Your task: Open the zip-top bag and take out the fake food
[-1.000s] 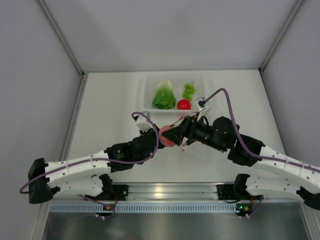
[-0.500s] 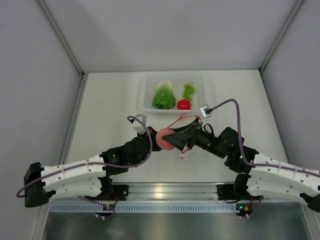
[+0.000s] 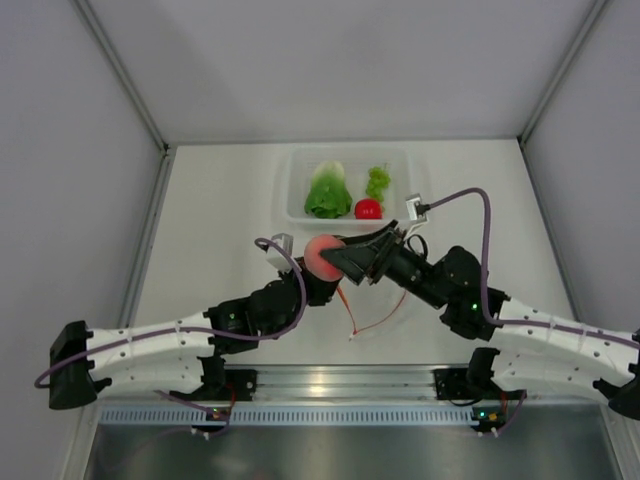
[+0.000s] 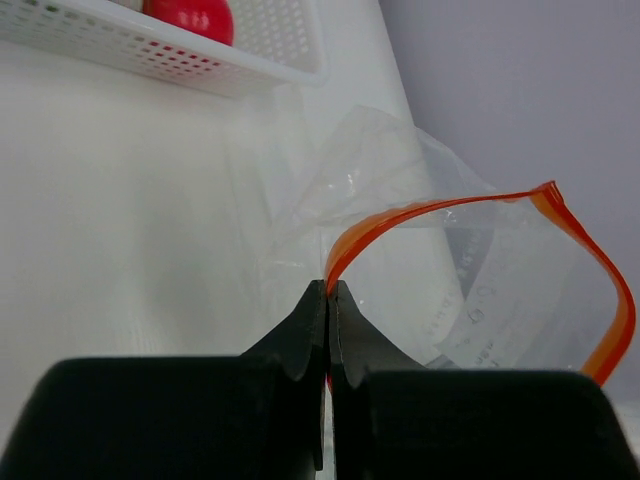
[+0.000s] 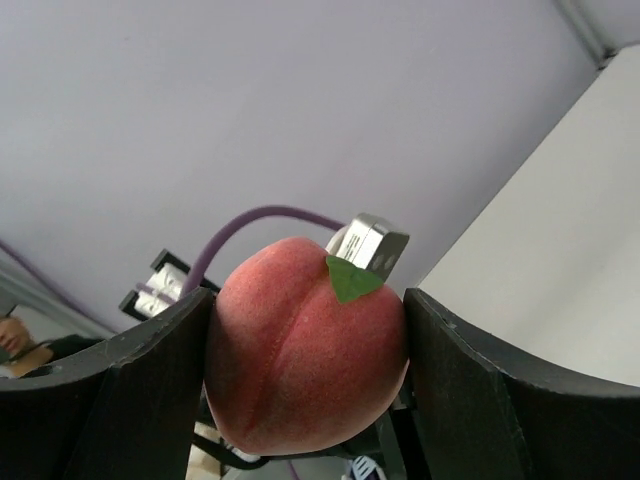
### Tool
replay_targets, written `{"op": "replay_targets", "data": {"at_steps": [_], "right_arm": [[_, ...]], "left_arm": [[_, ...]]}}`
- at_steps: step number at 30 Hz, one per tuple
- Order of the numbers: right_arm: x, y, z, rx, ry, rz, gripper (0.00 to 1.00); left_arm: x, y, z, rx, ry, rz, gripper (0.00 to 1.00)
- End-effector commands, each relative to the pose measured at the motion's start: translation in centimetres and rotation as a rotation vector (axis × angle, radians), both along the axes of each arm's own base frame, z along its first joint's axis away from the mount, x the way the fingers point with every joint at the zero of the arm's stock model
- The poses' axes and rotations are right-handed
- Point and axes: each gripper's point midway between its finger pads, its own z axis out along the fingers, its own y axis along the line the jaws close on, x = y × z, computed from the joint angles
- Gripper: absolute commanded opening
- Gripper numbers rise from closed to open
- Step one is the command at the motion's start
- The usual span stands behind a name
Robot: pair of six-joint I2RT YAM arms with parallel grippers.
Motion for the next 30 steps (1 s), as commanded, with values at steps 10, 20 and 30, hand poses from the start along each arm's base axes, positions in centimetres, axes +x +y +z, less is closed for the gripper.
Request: {"op": "replay_targets", "data": {"at_steps": [10,20,30], "right_arm": [[11.9,-12.6,3.9,-0.388,0.002,-0.596,0.26],[27.9,-16.3,-6.5,-0.698,0.139,-0.77,0.28],[36.9,-13.8,-15.3,-0.97,0.232,-0.723,0.62]], "left_arm": [[4.0,9.6,-2.6,0.317,0.041,0.342,0.0],[6.2,19.1,4.1,0.484,-0.01,0.514,0.0],[7.2,26.5,7.1,0.685,0.002,0.744,0.0]]}}
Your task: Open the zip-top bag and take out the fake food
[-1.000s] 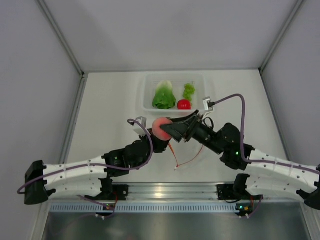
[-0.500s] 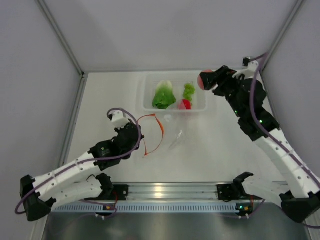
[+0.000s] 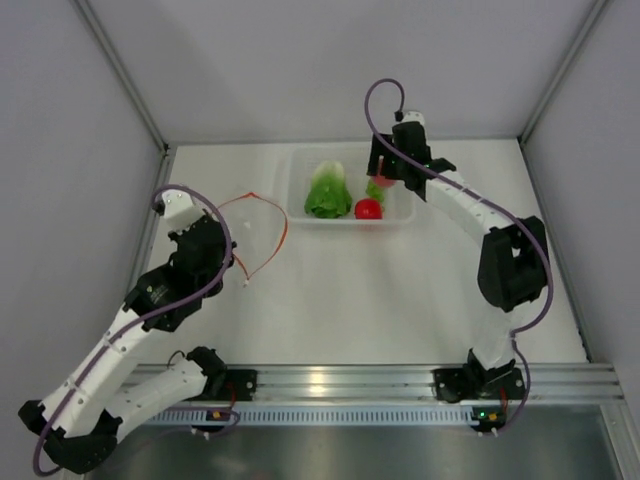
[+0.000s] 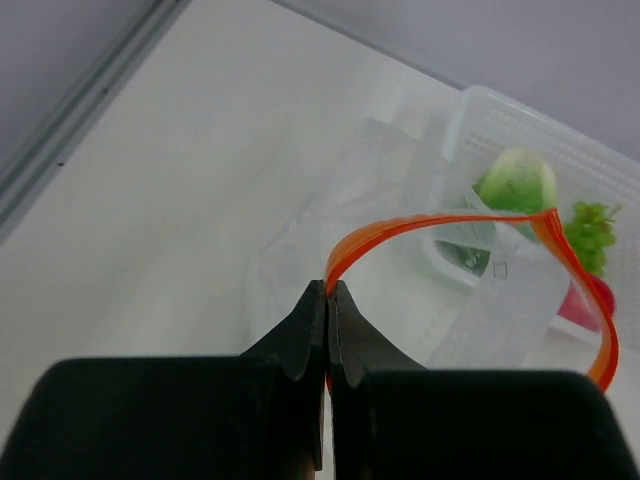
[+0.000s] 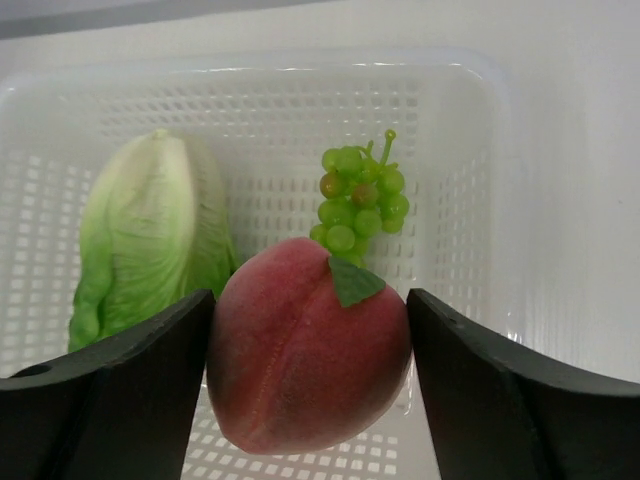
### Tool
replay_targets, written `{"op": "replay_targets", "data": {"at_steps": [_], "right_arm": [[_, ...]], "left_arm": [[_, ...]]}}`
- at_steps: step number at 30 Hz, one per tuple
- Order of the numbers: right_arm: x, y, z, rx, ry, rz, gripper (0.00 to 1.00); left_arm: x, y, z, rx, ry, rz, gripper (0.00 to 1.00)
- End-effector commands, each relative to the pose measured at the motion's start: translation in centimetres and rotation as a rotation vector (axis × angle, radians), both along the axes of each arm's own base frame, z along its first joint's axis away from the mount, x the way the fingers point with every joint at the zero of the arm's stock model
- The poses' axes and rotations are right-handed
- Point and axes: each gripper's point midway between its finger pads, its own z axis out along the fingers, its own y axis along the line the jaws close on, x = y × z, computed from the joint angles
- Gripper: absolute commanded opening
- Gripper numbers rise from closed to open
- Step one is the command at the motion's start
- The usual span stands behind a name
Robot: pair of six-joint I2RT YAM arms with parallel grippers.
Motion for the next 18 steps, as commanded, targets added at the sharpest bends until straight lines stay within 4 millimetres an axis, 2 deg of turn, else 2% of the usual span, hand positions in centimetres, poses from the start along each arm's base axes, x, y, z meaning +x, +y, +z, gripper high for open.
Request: {"op": "replay_targets", "data": {"at_steps": [1,3,4,7,9,10,11,12,13,14,15,16,17,18], "right_arm": [[1.8,-0.1,3.0,-0.039,-0.048,0.004,0.83],[1.6,0.1,2.8,-0.044,-0.038,0.022,0.88],[1.3,0.1,2.9,-0.047,-0.032,0.026,0.93],[0.2,-0.5,4.4,-0.048,-0.035,0.028,0.99],[-0.5,-0.9,5.0,-0.058,-0.03,0.032,0.99],[-1.6,-1.4,6.0,-0.06,-0.026,0.031,0.99],[-2.4,-1.6,6.4,-0.047,-0.018,0.028,0.99],[-3.6,-1.8,5.9,-0.04,0.007,0.037,0.99],[-5.4,-1.9,8.0,-0.004,-0.024,0.057,0.99],[-6.9,-1.2,8.5,0.038,-0.021,0.109,1.0],[-8.8,-1.2,6.6,0.045,0.024,0.14,0.99],[-10.8,-1.5,9.0,0.081,-0.031,0.159,1.0],[-13.1,-0.9,6.8,0.111,0.023,0.226,1.0],[-15.6,-0.4,9.2,0.159,-0.045,0.285,0.99]], "left_arm": [[0.4,3.6,0.9,0.142,0.05,0.115,0.0],[1.1,4.5,0.7,0.174,0.089,0.156,0.0],[1.3,5.5,1.3,0.168,0.085,0.197,0.0],[2.3,7.2,1.5,0.21,0.113,0.276,0.0],[3.5,7.6,1.3,0.235,0.147,0.296,0.0],[3.9,8.5,1.0,0.242,0.169,0.327,0.0],[5.1,8.5,0.5,0.253,0.205,0.323,0.0],[5.8,8.7,0.1,0.257,0.228,0.324,0.0],[6.9,9.6,-1.0,0.268,0.278,0.351,0.0],[7.9,9.6,-0.9,0.257,0.289,0.333,0.0],[8.5,10.5,-1.1,0.251,0.306,0.351,0.0],[9.7,10.5,-2.4,0.259,0.349,0.345,0.0],[10.2,10.8,-2.7,0.258,0.366,0.346,0.0],[11.5,11.1,-3.0,0.25,0.383,0.348,0.0]]}}
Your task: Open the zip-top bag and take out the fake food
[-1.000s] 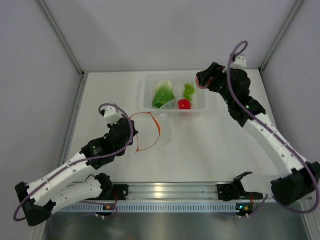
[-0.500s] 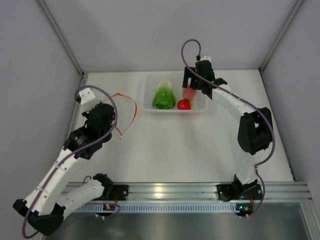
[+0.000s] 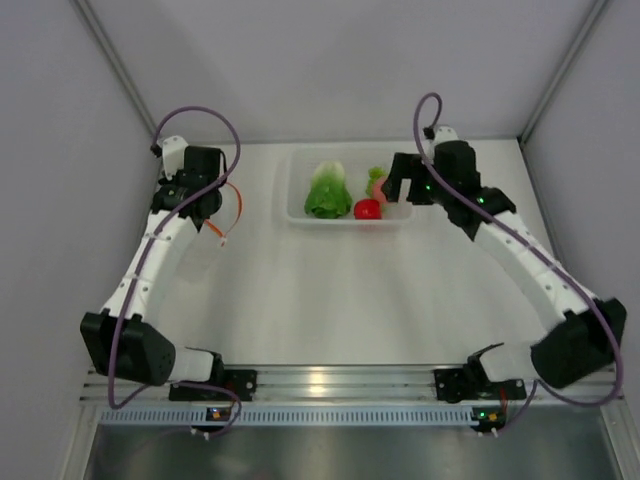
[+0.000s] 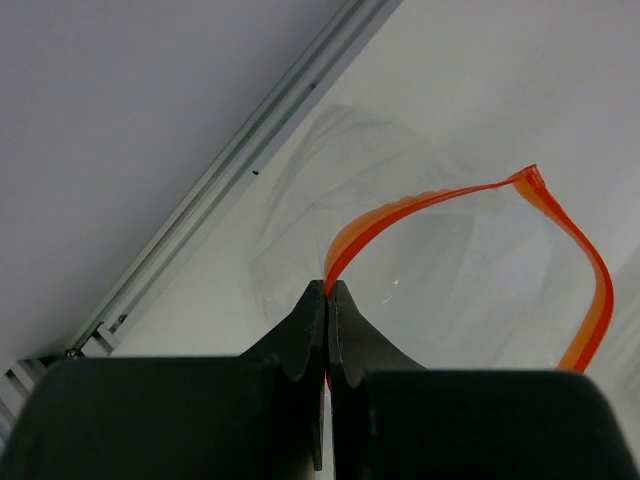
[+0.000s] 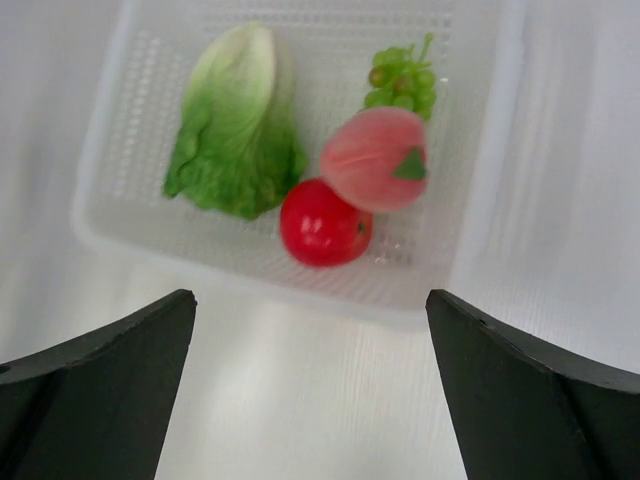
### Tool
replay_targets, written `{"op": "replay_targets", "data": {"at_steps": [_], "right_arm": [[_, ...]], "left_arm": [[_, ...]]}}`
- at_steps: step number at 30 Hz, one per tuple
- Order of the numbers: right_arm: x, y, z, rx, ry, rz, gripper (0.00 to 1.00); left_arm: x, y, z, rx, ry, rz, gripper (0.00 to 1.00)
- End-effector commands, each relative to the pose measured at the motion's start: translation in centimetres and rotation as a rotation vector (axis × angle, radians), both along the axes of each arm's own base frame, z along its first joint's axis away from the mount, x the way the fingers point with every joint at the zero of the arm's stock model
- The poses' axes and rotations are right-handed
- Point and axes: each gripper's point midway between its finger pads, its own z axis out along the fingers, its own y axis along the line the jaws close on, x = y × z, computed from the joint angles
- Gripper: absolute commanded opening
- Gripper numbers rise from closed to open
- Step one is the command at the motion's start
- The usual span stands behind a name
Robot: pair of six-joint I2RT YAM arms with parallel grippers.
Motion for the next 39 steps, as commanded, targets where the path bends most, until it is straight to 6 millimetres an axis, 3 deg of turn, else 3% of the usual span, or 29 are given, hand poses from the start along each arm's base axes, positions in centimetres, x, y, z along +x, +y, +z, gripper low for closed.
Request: {"op": "replay_targets", "data": {"at_steps": [1,2,3,4,5,7,8,13,16,17,18,20,21,23,24,25,27,28,30,31,33,34,35,36,39], "right_arm": [[-7.5,1.0,4.2,0.15,-0.082,0.162,0.99],[-9.1,1.1,2.5,0.166,-0.055,0.183,0.99],[-10.3,1.2,2.5,0.182,-0.067,0.207,0.99],[-12.1,0.8,3.9,0.216,-0.119,0.226,0.99],[-13.4,0.9,2.6,0.235,-0.097,0.251,0.99],[-15.7,0.3,3.6,0.264,-0.147,0.276,0.99],[-16.5,0.2,2.7,0.272,-0.13,0.287,0.99],[-19.2,-1.3,2.5,0.252,-0.158,0.291,0.99],[-19.8,-2.0,1.7,0.223,-0.148,0.286,1.0],[-19.8,-2.1,1.6,0.215,-0.148,0.281,0.99],[-19.9,-2.3,1.5,0.209,-0.149,0.274,0.99],[-19.9,-3.0,1.6,0.196,-0.159,0.241,0.99],[-19.8,-3.4,1.8,0.189,-0.166,0.225,0.99],[-19.3,-5.1,2.2,0.151,-0.19,0.129,0.99],[-19.0,-5.9,2.4,0.135,-0.202,0.087,0.99],[-18.7,-6.8,2.6,0.117,-0.218,0.037,0.99],[-18.2,-9.0,3.2,0.069,-0.235,-0.076,0.99],[-18.2,-9.5,3.4,0.061,-0.241,-0.102,0.99],[-18.2,-10.5,4.5,0.049,-0.271,-0.15,1.0],[-18.2,-10.8,5.0,0.039,-0.288,-0.152,0.99],[-18.3,-11.3,6.1,0.027,-0.331,-0.164,1.0],[-18.5,-11.6,6.5,0.008,-0.352,-0.16,0.99],[-18.6,-12.0,7.1,-0.002,-0.37,-0.172,0.99],[-18.7,-12.2,7.4,-0.011,-0.381,-0.171,0.99],[-19.2,-12.6,8.2,-0.044,-0.402,-0.151,1.0]], "left_arm": [[3.0,0.4,-0.4,-0.029,0.044,-0.028,0.0],[3.7,0.5,-0.3,-0.031,0.046,-0.028,0.0],[4.4,0.7,0.5,-0.03,0.03,-0.019,0.0],[5.6,0.7,-0.5,-0.017,0.064,-0.015,0.0],[6.2,0.8,-0.6,-0.007,0.073,-0.012,0.0],[8.4,0.7,-1.0,-0.006,0.088,-0.02,0.0],[8.9,0.6,-1.2,-0.002,0.1,-0.029,0.0],[11.7,-0.6,-3.0,-0.045,0.131,-0.078,0.0],[12.2,-1.0,-3.0,-0.062,0.124,-0.091,0.21],[12.3,-1.3,-2.8,-0.071,0.117,-0.104,0.37],[12.2,-1.3,-2.5,-0.074,0.112,-0.109,0.45],[11.9,-1.6,-1.0,-0.088,0.076,-0.124,0.65],[11.9,-2.0,-0.3,-0.105,0.06,-0.153,0.7],[11.2,-2.7,2.1,-0.121,0.014,-0.209,0.98],[10.9,-3.4,2.9,-0.147,-0.005,-0.25,0.98],[9.9,-3.6,5.2,-0.161,-0.061,-0.269,0.98],[8.5,-4.5,6.9,-0.2,-0.109,-0.32,0.98],[6.8,-4.7,8.5,-0.217,-0.156,-0.338,0.98],[4.8,-6.2,9.6,-0.264,-0.185,-0.425,0.98],[2.7,-6.4,10.1,-0.274,-0.208,-0.457,0.98],[0.4,-6.9,9.6,-0.281,-0.214,-0.505,0.98],[-1.9,-6.9,11.0,-0.273,-0.267,-0.537,0.98],[-2.9,-6.8,8.5,-0.275,-0.221,-0.539,0.98],[-4.9,-6.6,9.3,-0.259,-0.269,-0.55,0.98],[-7.5,-5.9,5.8,-0.227,-0.224,-0.554,0.98]]}}
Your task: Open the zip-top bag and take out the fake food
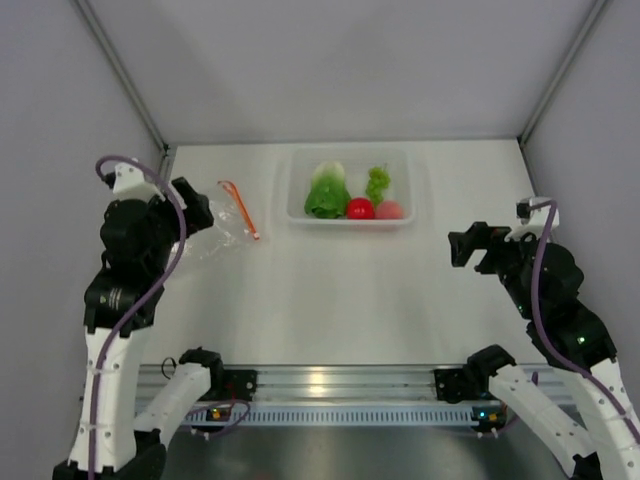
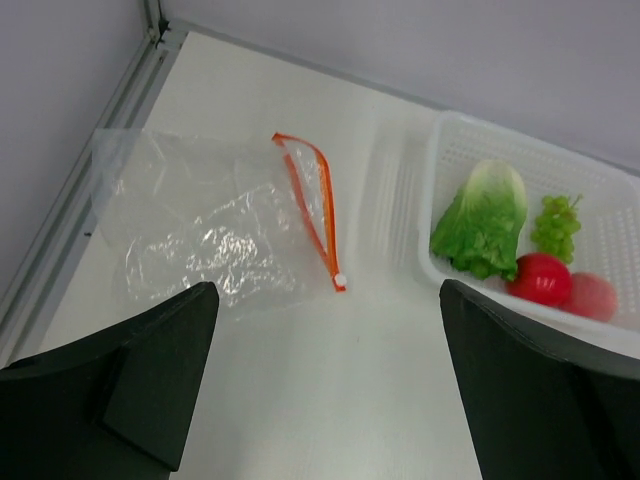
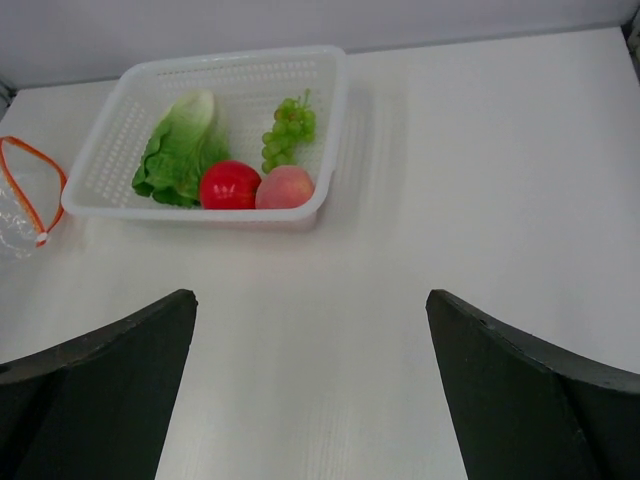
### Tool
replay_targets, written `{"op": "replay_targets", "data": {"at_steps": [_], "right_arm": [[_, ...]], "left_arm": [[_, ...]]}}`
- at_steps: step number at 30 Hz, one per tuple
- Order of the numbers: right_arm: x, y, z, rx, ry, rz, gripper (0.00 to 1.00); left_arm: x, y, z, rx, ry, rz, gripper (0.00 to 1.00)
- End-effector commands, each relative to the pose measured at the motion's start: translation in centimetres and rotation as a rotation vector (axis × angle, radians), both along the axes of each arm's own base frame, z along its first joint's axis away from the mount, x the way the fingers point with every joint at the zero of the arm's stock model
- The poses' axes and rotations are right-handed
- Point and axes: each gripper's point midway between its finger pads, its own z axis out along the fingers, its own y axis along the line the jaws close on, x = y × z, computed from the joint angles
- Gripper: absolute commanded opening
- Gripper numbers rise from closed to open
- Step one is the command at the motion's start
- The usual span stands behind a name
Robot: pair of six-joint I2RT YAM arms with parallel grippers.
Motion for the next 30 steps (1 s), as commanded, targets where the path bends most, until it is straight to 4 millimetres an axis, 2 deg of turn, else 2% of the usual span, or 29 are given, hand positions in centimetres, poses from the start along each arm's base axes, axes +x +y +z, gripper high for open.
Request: {"op": "replay_targets", "data": {"at_steps": [1,2,3,4,9,12,15,16,30], "right_arm": [[-0.9,-1.5,2.1,-0.065,-0.05,-0.028,1.0],[-1.0,-1.7,2.3,-0.067,-0.053,-0.034,1.0],[-1.2,-1.8,2.3,-0.07,-0.05,-0.036,1.0],[-1.4,-2.0,2.2,-0.074,-0.047,-0.04,0.99],[-2.0,-2.5,1.6,-0.097,-0.033,-0.048,0.99],[-2.3,-3.2,0.8,-0.121,-0.015,-0.068,0.99],[-2.7,-3.5,0.2,-0.119,-0.039,-0.072,0.99],[-2.7,-3.5,-0.6,-0.127,-0.03,-0.07,0.99],[-2.2,-3.2,-1.7,-0.111,-0.037,-0.074,1.0]], "left_arm": [[-2.3,-0.2,-3.9,0.055,0.045,-0.06,0.98],[-3.0,-0.1,-5.4,0.061,0.063,-0.063,0.98],[-3.7,-0.1,-5.6,0.062,0.049,-0.07,0.98],[-5.1,0.0,-4.9,0.071,-0.005,-0.083,0.98],[-9.4,0.6,-5.0,0.089,-0.144,-0.081,0.98],[-11.6,1.6,-4.2,0.106,-0.21,-0.046,0.98],[-12.6,1.9,-4.0,0.1,-0.244,-0.045,0.98],[-12.7,1.7,-3.9,0.099,-0.247,-0.056,0.98],[-11.9,1.4,-4.5,0.094,-0.217,-0.064,0.98]]}}
